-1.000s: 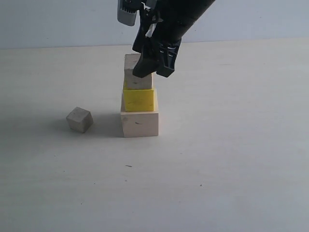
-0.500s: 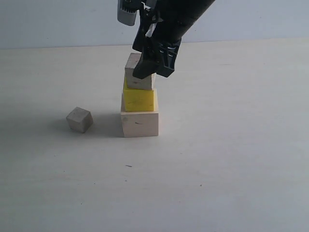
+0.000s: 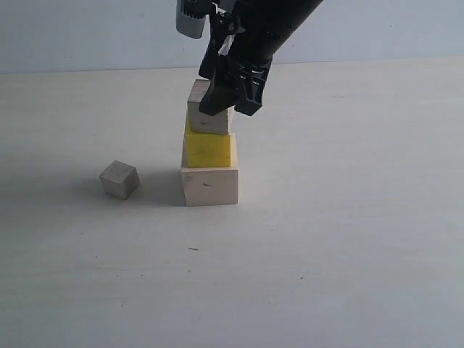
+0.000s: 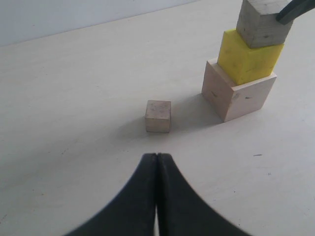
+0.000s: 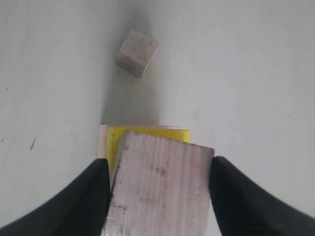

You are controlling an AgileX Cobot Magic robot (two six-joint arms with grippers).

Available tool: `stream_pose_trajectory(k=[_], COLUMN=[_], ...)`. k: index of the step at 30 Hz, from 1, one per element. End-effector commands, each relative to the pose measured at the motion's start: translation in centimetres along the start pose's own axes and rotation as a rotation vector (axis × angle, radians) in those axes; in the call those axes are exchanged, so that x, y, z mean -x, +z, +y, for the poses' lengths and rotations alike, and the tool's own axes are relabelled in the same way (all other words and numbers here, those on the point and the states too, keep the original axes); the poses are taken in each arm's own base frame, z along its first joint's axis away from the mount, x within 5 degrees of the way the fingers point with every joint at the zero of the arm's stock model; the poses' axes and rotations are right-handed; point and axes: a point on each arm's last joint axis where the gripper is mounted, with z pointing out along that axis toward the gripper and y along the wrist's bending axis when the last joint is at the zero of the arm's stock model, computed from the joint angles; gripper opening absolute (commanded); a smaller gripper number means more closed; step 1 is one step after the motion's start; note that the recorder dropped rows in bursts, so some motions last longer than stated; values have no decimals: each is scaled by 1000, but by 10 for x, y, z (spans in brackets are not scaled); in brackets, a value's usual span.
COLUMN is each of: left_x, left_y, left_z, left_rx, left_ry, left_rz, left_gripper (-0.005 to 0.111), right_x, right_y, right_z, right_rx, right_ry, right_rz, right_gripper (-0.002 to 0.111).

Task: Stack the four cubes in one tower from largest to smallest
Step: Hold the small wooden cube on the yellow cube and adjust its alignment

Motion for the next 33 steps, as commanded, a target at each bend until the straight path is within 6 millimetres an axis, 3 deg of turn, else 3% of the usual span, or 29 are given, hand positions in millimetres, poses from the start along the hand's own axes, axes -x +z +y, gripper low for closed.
stream_pose_trajectory(k=[1,5,8,20,33], left_x=[-1,-1,-1,-1,-1], left_y=[0,0,0,0,0], left_z=[0,0,0,0,0], left_rx=[5,5,5,5,5], left_ry=[-2,-2,-2,0,0], left_rz=[-7,-7,-7,-7,-7], left_gripper=[0,0,0,0,0], right_x=[0,0,0,1,0], right_y=[-1,-1,-1,-1,1], right_z=[1,1,1,-2,-3], right_rx=[7,9,9,-22,-24], right_ry=[5,5,4,5,14], right_rz=[-7,-6,-4,-13,-11], right_gripper=[43,32,31,67,70])
